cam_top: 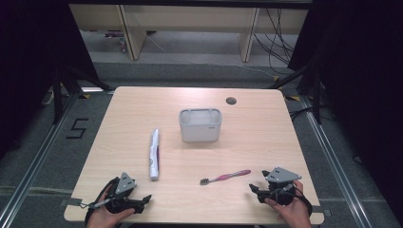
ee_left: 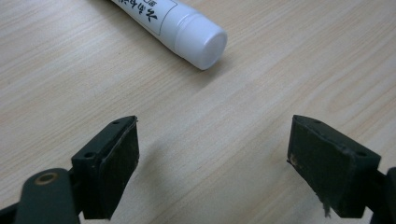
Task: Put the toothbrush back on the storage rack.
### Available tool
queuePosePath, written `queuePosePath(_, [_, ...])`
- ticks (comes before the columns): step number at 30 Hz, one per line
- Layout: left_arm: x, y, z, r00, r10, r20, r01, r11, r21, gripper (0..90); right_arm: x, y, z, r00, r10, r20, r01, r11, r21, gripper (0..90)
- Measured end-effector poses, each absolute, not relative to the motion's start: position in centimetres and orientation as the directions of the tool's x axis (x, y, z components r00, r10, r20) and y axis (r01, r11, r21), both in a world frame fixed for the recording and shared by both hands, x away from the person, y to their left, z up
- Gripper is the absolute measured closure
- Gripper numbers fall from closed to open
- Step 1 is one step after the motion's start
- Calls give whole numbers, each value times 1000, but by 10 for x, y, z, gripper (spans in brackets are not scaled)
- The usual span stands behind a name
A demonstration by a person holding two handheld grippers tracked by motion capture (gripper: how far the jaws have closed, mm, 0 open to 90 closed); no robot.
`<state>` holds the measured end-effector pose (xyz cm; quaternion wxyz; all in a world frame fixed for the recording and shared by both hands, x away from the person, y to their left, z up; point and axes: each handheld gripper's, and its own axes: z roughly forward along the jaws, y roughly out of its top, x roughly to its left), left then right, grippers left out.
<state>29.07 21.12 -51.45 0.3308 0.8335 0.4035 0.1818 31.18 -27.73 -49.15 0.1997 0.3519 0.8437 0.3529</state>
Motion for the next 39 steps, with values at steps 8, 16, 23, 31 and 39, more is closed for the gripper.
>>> queuePosePath(8, [290, 211, -515, 614, 789, 17, 556, -448, 701, 162, 312, -273, -488, -698, 704, -132, 415, 548, 726, 334])
queuePosePath(16, [291, 211, -515, 611, 791, 15, 555, -443, 704, 162, 315, -260, -480, -746, 645, -166, 376, 613, 694, 392])
queuePosePath(23, [292, 211, -516, 605, 796, 22, 550, -437, 711, 162, 322, -247, -474, -790, 588, -175, 373, 687, 624, 395])
queuePosePath(31, [291, 211, -515, 608, 794, 9, 551, -430, 716, 162, 335, -231, -466, -844, 504, -182, 329, 756, 565, 414])
queuePosePath(39, [290, 211, -516, 608, 794, 6, 552, -428, 716, 162, 353, -208, -458, -888, 432, -156, 314, 819, 481, 446])
